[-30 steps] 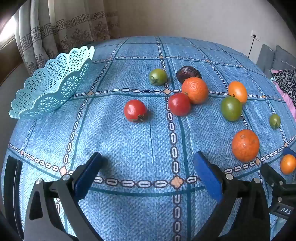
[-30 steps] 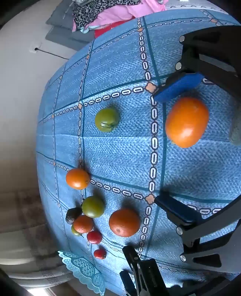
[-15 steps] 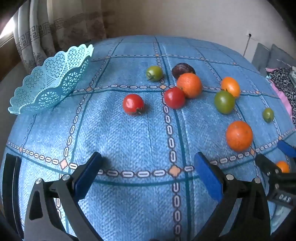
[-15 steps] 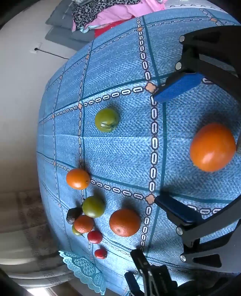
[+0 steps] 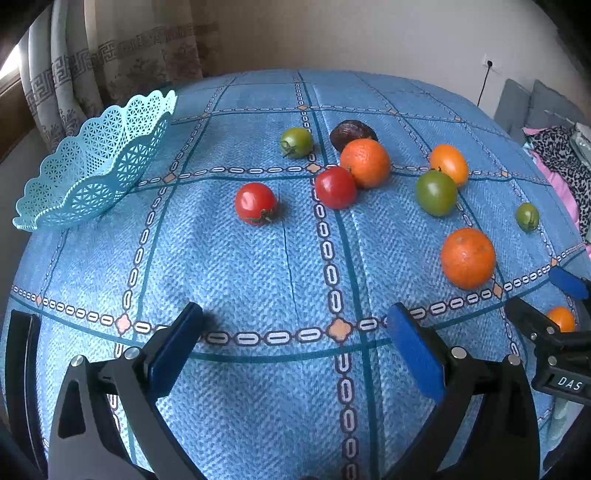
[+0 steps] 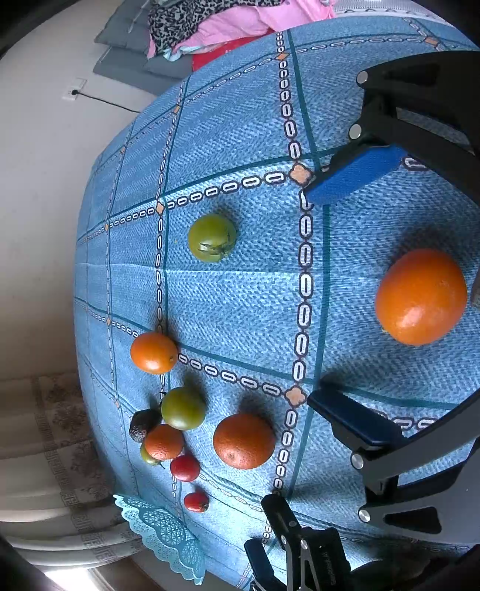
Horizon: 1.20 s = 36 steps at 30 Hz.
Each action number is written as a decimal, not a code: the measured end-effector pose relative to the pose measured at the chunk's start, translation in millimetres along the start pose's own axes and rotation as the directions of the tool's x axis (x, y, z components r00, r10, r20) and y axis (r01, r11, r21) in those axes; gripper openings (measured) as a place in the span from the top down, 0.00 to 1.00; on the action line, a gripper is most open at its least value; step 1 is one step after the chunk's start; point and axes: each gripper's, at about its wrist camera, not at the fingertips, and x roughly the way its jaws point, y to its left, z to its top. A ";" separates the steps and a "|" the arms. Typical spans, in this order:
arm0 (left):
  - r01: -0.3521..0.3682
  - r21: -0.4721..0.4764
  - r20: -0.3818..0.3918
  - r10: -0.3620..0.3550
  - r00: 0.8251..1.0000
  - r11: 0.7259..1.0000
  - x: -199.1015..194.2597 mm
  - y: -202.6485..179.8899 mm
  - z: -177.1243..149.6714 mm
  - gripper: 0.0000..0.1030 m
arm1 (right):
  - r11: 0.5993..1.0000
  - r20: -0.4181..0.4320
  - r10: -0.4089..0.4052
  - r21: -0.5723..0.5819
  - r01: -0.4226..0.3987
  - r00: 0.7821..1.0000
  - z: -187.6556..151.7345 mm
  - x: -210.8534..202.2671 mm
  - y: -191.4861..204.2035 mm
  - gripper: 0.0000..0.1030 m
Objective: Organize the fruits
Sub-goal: 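Move the right gripper toward the large orange on the cover, then close the right gripper on the large orange while the left gripper grasps another orange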
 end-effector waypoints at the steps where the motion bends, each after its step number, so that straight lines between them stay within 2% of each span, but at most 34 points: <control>1: 0.000 0.001 -0.001 0.000 1.000 1.000 0.3 -0.3 0.7 0.02 | 1.000 0.000 0.000 0.000 0.000 1.000 -0.1 0.0 -0.2 0.05; 27: 0.003 0.002 0.006 -0.003 1.000 1.000 5.0 3.1 2.4 0.02 | 1.000 0.009 -0.021 -0.012 0.021 1.000 -0.6 0.6 9.6 0.05; 36: 0.007 -0.033 0.039 -0.006 0.999 0.999 -3.4 11.0 -0.7 0.02 | 0.994 0.078 0.109 -0.026 -0.108 0.991 -3.1 -15.2 11.0 0.05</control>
